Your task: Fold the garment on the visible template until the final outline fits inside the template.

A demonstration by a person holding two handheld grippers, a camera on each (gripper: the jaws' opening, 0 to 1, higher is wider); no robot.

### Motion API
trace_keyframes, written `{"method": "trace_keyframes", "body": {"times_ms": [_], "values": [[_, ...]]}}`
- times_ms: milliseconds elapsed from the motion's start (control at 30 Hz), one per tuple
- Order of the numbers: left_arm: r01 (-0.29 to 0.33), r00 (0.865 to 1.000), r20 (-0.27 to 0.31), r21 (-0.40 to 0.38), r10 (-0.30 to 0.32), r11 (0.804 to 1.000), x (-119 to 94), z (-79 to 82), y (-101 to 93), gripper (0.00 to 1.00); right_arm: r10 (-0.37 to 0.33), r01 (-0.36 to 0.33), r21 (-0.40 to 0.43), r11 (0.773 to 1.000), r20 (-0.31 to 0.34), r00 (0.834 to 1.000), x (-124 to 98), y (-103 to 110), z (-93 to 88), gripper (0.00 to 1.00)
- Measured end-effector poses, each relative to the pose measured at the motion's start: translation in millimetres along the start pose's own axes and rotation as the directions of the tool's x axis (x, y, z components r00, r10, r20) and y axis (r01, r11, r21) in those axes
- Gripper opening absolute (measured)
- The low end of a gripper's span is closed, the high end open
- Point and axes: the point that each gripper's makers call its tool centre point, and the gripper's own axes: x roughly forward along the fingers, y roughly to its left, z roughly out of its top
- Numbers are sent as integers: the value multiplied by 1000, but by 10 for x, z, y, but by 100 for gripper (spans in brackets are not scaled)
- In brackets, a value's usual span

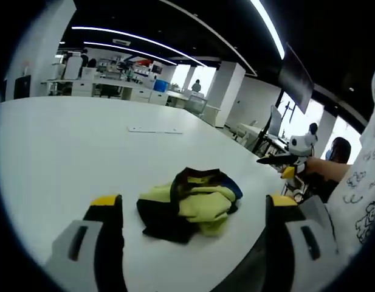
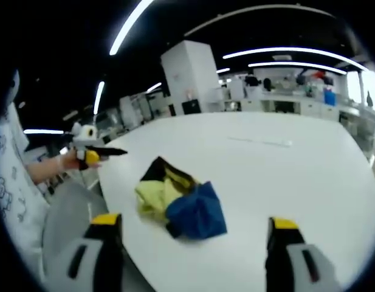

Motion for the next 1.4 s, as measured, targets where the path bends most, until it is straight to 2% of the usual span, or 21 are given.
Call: {"method": "trace_keyframes", "body": {"times_ms": [1400], "values": [[2, 1000, -23, -8, -2, 1000, 38, -78, 2, 93, 10, -9, 8, 1000, -13, 1000, 35, 3, -40, 100]]}}
